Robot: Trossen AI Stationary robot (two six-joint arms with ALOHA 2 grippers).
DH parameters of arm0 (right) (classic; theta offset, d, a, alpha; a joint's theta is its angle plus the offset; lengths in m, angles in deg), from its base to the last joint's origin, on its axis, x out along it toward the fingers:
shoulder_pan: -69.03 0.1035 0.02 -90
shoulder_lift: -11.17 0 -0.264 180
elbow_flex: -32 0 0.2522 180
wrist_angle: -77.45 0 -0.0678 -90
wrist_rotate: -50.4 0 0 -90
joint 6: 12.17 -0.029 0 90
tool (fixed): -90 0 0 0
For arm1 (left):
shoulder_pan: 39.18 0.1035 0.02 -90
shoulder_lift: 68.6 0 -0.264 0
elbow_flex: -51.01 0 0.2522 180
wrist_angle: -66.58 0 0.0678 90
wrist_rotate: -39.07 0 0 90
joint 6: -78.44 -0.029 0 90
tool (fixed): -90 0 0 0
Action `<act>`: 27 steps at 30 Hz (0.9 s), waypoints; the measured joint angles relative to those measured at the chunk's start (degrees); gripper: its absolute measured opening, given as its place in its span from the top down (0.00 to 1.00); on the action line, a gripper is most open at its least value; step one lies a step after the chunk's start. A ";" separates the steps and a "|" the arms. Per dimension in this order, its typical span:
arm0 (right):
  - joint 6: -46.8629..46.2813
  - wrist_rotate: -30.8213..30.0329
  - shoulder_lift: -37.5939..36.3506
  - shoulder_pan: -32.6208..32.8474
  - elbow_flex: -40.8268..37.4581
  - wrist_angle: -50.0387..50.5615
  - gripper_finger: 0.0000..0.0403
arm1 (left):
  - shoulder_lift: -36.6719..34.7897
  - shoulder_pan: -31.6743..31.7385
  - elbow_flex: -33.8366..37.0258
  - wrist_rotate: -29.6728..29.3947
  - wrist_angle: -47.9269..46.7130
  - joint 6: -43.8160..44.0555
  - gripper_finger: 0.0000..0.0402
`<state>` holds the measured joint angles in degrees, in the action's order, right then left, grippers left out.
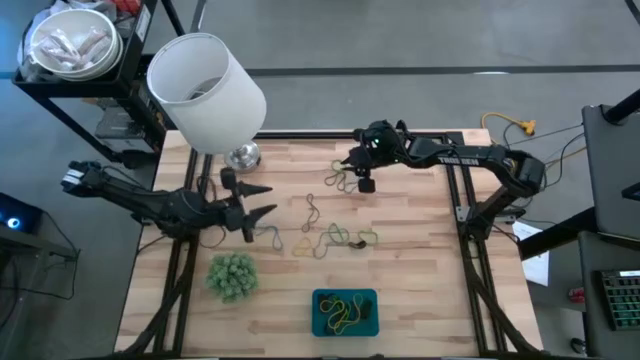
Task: Pick and place rubber bands into bin
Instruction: Put the green rubber band into the blue bin
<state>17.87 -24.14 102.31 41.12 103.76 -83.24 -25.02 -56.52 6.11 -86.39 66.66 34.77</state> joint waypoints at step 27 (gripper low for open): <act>-0.19 2.60 28.41 -5.37 28.09 26.84 0.83 | -11.14 19.89 10.99 -5.07 5.17 -10.19 0.50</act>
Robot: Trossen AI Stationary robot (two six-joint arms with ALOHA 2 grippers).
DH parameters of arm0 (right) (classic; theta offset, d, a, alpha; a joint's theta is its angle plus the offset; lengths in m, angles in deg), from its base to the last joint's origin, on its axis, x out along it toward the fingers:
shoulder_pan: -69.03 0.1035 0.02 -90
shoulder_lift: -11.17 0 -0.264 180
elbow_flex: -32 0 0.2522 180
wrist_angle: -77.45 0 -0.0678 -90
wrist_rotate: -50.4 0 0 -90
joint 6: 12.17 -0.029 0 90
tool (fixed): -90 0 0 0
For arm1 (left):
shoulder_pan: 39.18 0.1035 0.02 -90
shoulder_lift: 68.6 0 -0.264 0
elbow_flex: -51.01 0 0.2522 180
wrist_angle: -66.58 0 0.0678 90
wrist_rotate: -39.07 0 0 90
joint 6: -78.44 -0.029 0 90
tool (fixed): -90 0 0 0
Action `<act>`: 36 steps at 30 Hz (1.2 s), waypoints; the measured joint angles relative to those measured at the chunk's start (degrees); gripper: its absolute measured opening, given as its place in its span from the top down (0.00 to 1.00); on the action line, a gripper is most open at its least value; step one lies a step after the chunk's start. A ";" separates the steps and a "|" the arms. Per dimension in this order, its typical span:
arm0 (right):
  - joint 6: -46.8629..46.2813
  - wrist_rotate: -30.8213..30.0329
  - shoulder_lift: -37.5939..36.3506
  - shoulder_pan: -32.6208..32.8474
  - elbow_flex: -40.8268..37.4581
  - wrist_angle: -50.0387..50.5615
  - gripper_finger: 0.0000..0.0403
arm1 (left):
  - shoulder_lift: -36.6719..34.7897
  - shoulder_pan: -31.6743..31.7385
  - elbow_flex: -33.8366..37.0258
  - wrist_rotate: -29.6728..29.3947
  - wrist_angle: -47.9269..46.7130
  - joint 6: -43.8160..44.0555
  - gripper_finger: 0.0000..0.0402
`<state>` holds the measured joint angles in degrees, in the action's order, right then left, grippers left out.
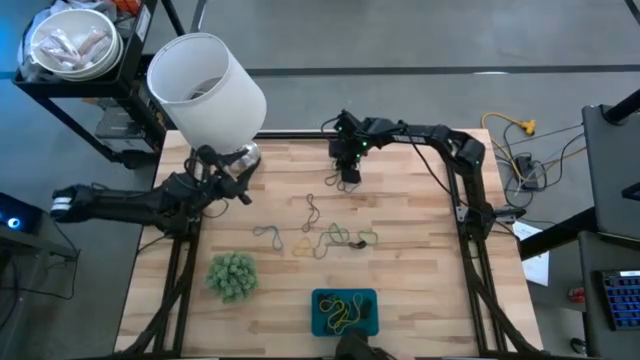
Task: Pick and place rubber bands into bin
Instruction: Put the green rubber band into the blue bin
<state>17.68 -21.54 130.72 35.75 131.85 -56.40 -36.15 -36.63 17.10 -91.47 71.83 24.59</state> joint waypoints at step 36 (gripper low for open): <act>14.96 -1.56 -4.61 0.26 -3.07 15.88 0.83 | 0.14 0.45 1.03 3.33 0.07 5.19 0.50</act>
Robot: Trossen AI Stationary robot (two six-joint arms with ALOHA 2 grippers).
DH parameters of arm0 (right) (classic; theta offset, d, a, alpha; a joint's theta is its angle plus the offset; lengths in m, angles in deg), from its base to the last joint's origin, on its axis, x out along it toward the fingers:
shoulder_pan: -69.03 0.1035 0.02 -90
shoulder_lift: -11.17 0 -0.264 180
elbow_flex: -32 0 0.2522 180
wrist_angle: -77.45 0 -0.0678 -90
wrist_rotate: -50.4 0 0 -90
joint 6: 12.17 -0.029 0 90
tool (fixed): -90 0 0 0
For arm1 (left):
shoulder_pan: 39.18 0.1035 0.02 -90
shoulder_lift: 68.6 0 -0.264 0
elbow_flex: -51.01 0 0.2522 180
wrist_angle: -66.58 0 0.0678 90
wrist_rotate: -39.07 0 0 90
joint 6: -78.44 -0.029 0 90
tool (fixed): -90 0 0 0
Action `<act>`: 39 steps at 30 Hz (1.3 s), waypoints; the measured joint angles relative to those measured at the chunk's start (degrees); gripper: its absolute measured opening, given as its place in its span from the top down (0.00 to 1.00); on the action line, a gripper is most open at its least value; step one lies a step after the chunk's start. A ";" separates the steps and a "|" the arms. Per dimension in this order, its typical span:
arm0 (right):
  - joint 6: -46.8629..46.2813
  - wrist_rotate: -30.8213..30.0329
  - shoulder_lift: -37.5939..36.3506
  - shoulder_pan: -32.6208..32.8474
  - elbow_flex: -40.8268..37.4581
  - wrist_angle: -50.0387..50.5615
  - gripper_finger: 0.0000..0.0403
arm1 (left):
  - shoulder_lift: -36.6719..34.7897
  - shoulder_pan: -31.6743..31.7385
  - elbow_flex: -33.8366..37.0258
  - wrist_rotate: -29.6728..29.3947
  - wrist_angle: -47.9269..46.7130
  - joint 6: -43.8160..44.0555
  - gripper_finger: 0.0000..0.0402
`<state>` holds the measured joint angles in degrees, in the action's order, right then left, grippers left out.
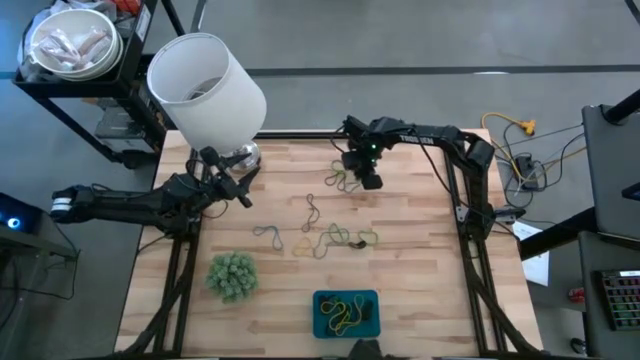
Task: Pick and place rubber bands into bin
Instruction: Put the green rubber band into the blue bin
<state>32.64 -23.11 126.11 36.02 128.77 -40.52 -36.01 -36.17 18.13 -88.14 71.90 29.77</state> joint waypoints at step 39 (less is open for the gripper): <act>-5.75 6.42 -8.37 -9.10 0.56 -1.89 0.83 | 0.27 -0.04 -0.04 0.16 0.06 1.96 0.50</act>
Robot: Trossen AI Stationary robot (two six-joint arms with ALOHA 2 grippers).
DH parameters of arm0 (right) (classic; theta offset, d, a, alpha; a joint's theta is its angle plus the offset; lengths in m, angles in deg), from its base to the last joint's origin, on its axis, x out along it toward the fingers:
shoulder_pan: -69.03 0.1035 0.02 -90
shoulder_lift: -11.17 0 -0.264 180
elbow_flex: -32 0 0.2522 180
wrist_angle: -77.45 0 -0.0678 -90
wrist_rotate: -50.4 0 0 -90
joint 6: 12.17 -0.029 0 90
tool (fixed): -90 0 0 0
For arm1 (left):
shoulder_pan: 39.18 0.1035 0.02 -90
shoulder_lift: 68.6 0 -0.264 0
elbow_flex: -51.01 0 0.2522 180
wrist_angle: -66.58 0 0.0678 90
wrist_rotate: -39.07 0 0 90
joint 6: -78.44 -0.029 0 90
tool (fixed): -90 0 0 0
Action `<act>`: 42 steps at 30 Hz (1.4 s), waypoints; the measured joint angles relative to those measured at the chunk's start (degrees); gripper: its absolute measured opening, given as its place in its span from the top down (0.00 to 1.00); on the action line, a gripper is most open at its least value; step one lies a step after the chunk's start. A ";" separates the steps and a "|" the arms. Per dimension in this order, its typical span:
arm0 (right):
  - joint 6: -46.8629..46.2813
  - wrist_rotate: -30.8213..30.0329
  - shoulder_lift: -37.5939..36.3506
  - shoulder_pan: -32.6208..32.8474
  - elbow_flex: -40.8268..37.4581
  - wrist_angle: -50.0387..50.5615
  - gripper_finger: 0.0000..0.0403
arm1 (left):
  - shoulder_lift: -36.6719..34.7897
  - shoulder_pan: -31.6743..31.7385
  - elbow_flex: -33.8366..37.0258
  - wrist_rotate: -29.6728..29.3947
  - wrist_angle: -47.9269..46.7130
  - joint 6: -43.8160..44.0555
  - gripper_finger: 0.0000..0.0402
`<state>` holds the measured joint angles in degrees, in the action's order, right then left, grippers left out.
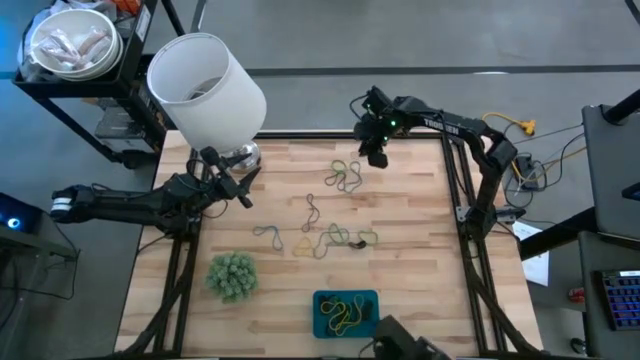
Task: Pick and place rubber bands into bin
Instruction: Put the green rubber band into the blue bin
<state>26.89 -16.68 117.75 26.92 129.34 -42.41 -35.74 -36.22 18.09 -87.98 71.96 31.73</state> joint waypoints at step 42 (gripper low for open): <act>-19.65 5.44 -35.52 18.13 -0.91 -0.01 0.83 | 50.12 15.63 -40.44 32.02 -22.39 18.82 0.60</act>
<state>7.23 -11.24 82.23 45.04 128.43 -42.42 14.38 -20.58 -22.34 -55.97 49.56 50.55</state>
